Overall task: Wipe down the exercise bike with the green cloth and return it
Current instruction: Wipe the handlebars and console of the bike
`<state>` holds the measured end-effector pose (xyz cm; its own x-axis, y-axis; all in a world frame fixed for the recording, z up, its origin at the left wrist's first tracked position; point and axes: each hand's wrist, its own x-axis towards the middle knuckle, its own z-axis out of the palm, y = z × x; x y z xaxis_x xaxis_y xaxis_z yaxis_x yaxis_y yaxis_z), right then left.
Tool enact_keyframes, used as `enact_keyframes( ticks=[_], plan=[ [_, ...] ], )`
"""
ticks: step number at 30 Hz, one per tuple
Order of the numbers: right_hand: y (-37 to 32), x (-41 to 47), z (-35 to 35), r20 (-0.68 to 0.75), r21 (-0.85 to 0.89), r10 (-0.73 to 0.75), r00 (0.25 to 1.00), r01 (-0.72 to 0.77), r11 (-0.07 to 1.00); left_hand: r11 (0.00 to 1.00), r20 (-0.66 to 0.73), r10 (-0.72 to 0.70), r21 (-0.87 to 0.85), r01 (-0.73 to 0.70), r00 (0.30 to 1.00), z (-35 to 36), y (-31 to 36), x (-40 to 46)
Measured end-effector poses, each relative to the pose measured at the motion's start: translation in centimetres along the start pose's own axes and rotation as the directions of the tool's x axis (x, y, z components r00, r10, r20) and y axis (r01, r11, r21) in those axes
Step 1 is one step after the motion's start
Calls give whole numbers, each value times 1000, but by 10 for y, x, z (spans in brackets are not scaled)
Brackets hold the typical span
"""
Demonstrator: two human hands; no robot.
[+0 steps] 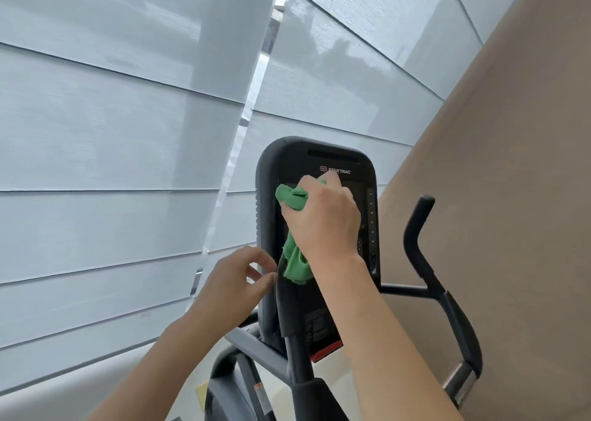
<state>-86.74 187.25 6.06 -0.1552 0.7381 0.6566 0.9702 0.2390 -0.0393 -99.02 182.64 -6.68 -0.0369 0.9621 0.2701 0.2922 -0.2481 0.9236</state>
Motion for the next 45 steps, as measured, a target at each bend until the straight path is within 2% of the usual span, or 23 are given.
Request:
enact_keyframes(
  ticks=[2, 4, 5, 7, 8, 10, 11, 13, 15, 16, 18, 21, 24, 26, 28, 29, 30, 31, 33, 35, 36, 41, 45],
  plan=[
    [9, 13, 0, 47, 58, 2, 999, -5, 998, 1000, 25, -5, -17, 5, 1000, -1, -2, 5],
    [20, 19, -3, 125, 225, -12, 992, -17, 974, 999, 52, -4, -36, 6, 999, -2, -3, 9],
    [26, 21, -4, 172, 364, -28, 985, -37, 931, 999, 62, -3, -43, 5, 998, -3, -3, 10],
    [36, 19, -8, 261, 672, -63, 963, -135, 729, 998, 77, 2, -55, 2, 997, -5, -5, 10],
    [38, 16, -8, 259, 760, -59, 964, -166, 628, 998, 83, 5, -60, 0, 997, -6, -6, 9],
    [31, 7, 0, 147, 803, 64, 987, -157, 574, 998, 95, 8, -67, -2, 995, -9, -10, 7],
    [23, 1, 8, 56, 784, 165, 985, -146, 603, 998, 101, 7, -71, 0, 995, -11, -13, 6],
    [2, -11, 19, -149, 653, 313, 938, -144, 743, 997, 107, 2, -79, 6, 994, -17, -20, 2],
    [-11, -13, 20, -257, 400, 292, 921, -174, 900, 997, 102, -6, -82, 14, 995, -23, -27, -1],
    [-13, -9, 17, -229, 250, 252, 940, -193, 949, 996, 101, -10, -82, 19, 995, -26, -29, -2],
    [-14, 4, 6, -67, -24, 193, 979, -195, 981, 997, 106, -12, -80, 21, 994, -31, -30, -2],
    [-17, 29, -9, 174, -227, 199, 964, -158, 961, 996, 106, -2, -84, 11, 994, -34, -28, -1],
    [-6, 38, -17, 304, -121, 151, 940, -119, 985, 994, 113, 15, -111, -3, 994, -34, -23, -4],
    [5, 27, -19, 291, 153, 111, 950, -161, 975, 990, 120, 23, -140, -6, 992, -34, -21, -8],
    [9, 10, -15, 187, 547, 162, 969, -239, 802, 989, 126, 25, -147, -7, 992, -33, -21, -11],
    [9, 3, -10, 130, 671, 226, 965, -254, 697, 989, 128, 26, -149, -7, 991, -33, -21, -12],
    [7, -2, -4, 79, 732, 290, 954, -253, 633, 988, 128, 29, -152, -9, 991, -34, -20, -13],
    [3, -6, 3, 26, 746, 344, 939, -247, 618, 988, 126, 32, -155, -13, 992, -34, -20, -13],
    [-7, -16, 17, -135, 680, 391, 910, -202, 705, 987, 118, 41, -158, -22, 992, -37, -20, -15],
    [-15, -31, 29, -320, 452, 285, 904, -119, 884, 986, 109, 41, -165, -23, 993, -41, -20, -15],
    [-17, -36, 33, -359, 328, 207, 910, -85, 941, 986, 106, 40, -168, -22, 994, -43, -21, -16],
    [-12, -56, 37, -216, 33, 9, 976, -2, 999, 987, 106, 46, -155, -29, 993, -49, -24, -16],
    [-6, -80, 33, -129, 27, -45, 991, 48, 998, 988, 107, 48, -153, -31, 993, -47, -22, -18]
  ],
)
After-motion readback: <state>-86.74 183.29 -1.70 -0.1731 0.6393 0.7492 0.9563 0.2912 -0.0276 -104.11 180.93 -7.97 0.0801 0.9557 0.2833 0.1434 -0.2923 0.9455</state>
